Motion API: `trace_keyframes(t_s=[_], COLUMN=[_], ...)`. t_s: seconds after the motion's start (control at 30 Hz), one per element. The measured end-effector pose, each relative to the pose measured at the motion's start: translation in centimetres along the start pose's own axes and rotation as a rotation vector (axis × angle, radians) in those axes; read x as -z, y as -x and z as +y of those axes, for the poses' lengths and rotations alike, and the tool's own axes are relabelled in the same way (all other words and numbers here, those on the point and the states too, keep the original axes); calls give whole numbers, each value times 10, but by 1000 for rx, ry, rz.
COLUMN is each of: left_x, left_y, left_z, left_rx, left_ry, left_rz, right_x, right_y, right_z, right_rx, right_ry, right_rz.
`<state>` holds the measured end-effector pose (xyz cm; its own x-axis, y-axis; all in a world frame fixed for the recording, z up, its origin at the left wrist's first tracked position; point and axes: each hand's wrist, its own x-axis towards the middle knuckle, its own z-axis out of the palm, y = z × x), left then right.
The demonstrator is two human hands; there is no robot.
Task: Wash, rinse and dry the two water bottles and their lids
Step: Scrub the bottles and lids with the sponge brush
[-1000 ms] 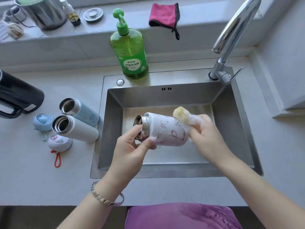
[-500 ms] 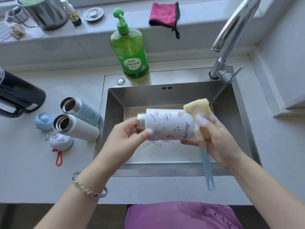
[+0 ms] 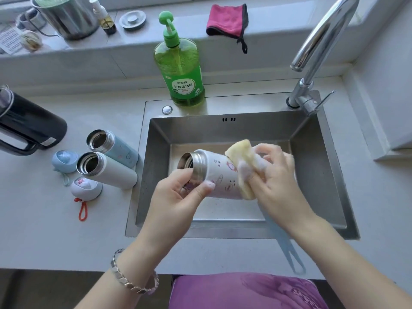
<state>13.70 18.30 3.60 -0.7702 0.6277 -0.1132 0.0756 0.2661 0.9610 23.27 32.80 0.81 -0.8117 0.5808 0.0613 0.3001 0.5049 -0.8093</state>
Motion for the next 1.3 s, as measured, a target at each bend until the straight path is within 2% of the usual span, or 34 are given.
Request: trace_keyframes(t_s=[0.13, 0.17, 0.27, 0.3, 0.4, 0.43, 0.53, 0.57, 0.7, 0.73, 0.83, 1.07, 1.17, 1.23, 1.3], left_x=[-3, -3, -1, -1, -2, -1, 1, 1, -3, -4, -4, 6, 9, 8, 7], left_y=[3, 4, 4, 4, 3, 4, 6, 6, 6, 7, 8, 0, -1, -1, 0], left_z=[-6, -8, -13, -13, -13, -13, -14, -15, -16, -16, -18, -26, -28, -28, -28], left_rx=[-1, 3, -23, -26, -26, -38, -91, -98, -73, -73, -60, 16, 43, 62, 71], left_ry=[20, 32, 6, 1, -10, -4, -54, -63, -39, -37, -53, -36, -43, -34, -28], left_rz=[-50, -48, -9, -11, -48, -60, -98, -103, -106, -102, -66, 28, 7, -4, -5], right_x=[-15, -15, -5, -5, -7, -4, 6, 6, 0, 2, 11, 37, 37, 35, 32], right_y=[8, 6, -7, -7, -1, -2, -18, -18, -4, -5, -12, -11, -9, -9, -10], right_z=[-17, -15, -10, -11, -24, -23, -12, -12, -29, -28, -3, 11, 13, 12, 12], right_rx=[245, 227, -58, -79, 99, 108, -113, -125, 83, 72, -88, -394, -458, -500, -529], right_ry=[-3, -39, -250, -272, -199, -188, -174, -170, -267, -261, -156, -597, -583, -677, -751], right_rz=[-73, -97, -154, -166, -206, -232, -296, -305, -301, -293, -280, -153, -235, -326, -329])
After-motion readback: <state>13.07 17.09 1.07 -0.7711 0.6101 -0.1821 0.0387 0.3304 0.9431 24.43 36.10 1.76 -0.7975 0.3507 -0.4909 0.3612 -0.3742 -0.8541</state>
